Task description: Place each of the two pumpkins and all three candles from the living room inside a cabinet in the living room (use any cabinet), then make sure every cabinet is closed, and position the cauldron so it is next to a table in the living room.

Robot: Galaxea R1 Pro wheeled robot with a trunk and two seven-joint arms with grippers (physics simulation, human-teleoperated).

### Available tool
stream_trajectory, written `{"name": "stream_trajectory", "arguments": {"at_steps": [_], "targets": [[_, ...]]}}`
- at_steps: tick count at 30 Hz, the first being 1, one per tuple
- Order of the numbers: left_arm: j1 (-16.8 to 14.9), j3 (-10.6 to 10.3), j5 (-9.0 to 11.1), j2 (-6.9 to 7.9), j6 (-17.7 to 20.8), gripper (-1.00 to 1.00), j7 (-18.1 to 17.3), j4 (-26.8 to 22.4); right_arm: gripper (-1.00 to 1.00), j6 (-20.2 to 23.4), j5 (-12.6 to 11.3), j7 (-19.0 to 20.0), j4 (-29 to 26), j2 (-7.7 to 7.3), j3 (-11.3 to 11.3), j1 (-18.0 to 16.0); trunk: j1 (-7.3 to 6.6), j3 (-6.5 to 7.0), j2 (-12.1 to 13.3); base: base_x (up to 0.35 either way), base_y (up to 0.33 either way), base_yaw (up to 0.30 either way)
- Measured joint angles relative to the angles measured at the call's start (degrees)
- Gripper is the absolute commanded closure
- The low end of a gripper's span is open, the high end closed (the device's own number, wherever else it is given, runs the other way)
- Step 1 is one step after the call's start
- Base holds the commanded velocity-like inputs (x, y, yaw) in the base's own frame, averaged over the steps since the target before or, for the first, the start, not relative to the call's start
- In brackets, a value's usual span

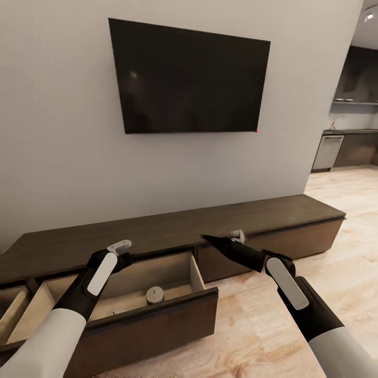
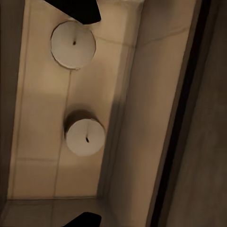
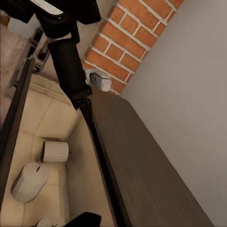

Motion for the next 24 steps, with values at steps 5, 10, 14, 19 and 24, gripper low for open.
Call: {"name": "stream_trajectory", "arguments": {"at_steps": [5,10,14,19,24], "targets": [[0.0,0.0,0.0,-0.01,0.0,-1.0,0.0,0.0,-1.0,0.0,0.0,0.0,0.3,0.01,0.0,0.0,-1.1,0.9,2.0,-0.007,0.004,0.289],[0.0,0.0,0.0,0.0,0.0,-1.0,0.0,-0.1,-1.0,-0.1,0.0,0.0,0.2,-0.02,0.0,0.0,-2.17,1.79,4.0,-0.184,0.045,0.266],[0.0,0.0,0.0,-0.01,0.0,-1.0,0.0,-0.1,-1.0,-0.1,0.0,0.1,0.3,-0.03,0.0,0.0,-3.05,2.51,5.6,-0.299,0.084,0.08],[0.0,0.0,0.1,-0.07,0.0,-1.0,-0.1,-0.1,-1.0,-0.1,0.0,0.0,0.1,-0.01,0.0,0.0,-4.17,3.41,7.6,-0.126,0.03,0.013],[0.0,0.0,0.0,-0.03,0.0,-1.0,-0.1,-0.9,-1.0,-0.1,0.0,0.0,0.0,-0.02,0.0,0.0,-5.28,4.31,9.6,-0.02,0.004,0.002]]}}
